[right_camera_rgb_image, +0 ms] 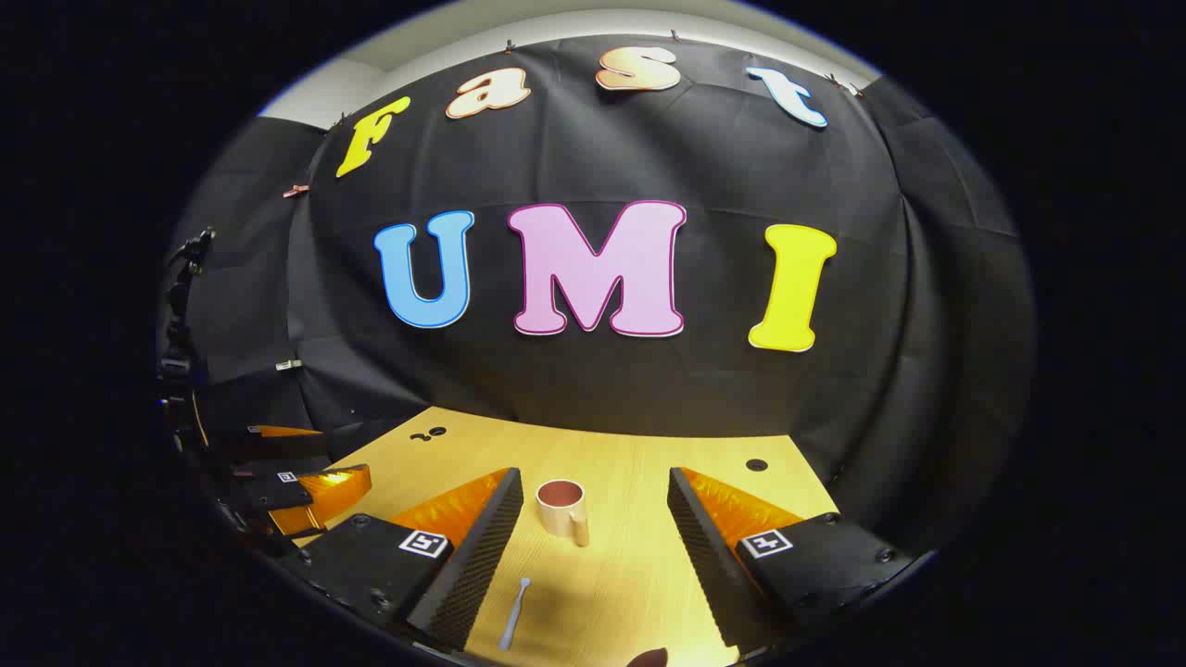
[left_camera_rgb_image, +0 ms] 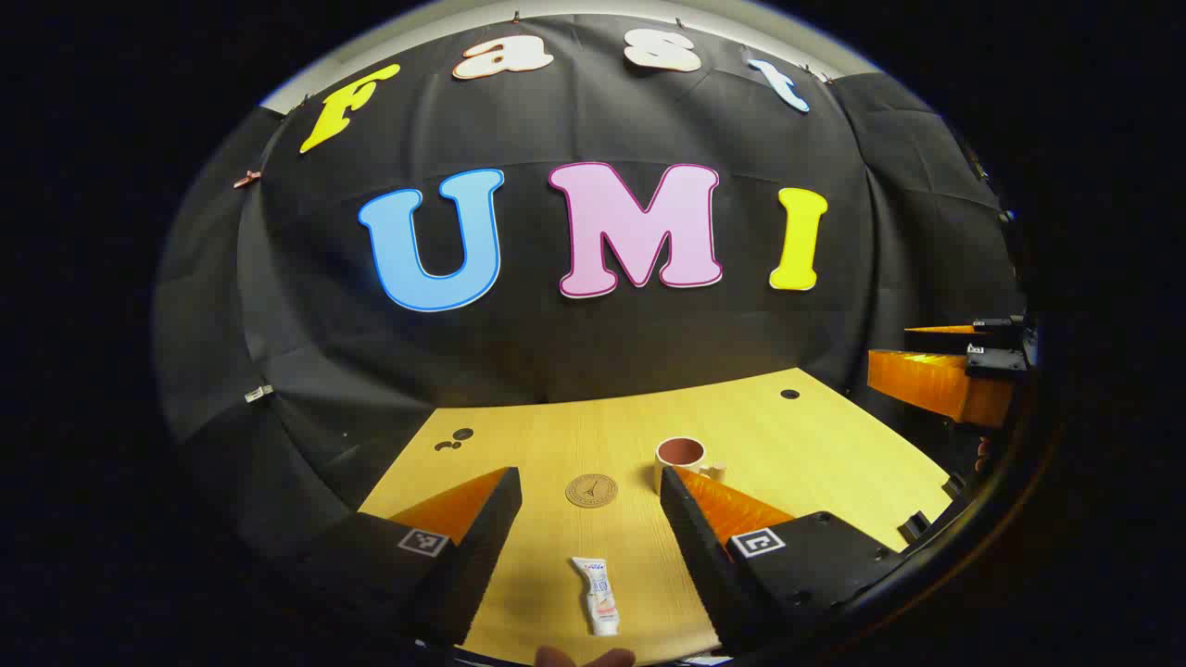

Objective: Put the toothbrush and toothpaste on the desktop into the cup, then pick up the cup and place it on the coaster on the desktop.

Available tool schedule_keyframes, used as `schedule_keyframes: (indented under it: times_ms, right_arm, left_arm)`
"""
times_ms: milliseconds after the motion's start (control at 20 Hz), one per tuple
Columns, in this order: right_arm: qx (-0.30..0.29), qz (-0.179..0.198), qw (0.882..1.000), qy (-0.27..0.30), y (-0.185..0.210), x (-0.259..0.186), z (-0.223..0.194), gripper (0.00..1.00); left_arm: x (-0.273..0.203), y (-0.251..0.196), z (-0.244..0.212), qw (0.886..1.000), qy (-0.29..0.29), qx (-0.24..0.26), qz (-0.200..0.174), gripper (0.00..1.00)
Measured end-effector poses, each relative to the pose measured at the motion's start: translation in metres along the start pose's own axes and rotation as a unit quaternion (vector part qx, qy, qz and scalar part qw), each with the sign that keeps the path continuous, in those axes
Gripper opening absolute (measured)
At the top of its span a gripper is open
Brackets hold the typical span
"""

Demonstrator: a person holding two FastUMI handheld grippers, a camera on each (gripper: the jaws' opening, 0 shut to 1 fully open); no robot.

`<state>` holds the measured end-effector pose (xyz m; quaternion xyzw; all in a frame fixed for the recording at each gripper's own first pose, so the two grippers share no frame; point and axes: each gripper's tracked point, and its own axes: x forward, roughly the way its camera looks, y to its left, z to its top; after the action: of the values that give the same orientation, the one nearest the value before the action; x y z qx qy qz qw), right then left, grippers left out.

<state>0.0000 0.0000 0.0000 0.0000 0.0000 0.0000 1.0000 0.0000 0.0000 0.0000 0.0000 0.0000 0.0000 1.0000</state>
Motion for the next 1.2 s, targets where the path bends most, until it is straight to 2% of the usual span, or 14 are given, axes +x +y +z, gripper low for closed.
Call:
schedule_keyframes:
  times_ms: [400,800,1200]
  right_arm:
    - [0.006,-0.005,0.999,0.033,-0.007,-0.001,-0.026,0.98]
    - [0.012,-0.014,0.997,0.078,-0.019,-0.005,-0.055,0.97]
    - [0.02,-0.024,0.994,0.106,-0.033,-0.01,-0.072,0.97]
  left_arm:
    - [0.024,-0.007,-0.07,0.994,0.108,-0.027,0.007,0.96]
    - [0.046,-0.015,-0.133,0.982,0.185,-0.038,0.006,0.96]
    - [0.075,-0.012,-0.192,0.969,0.244,-0.039,0.025,0.96]
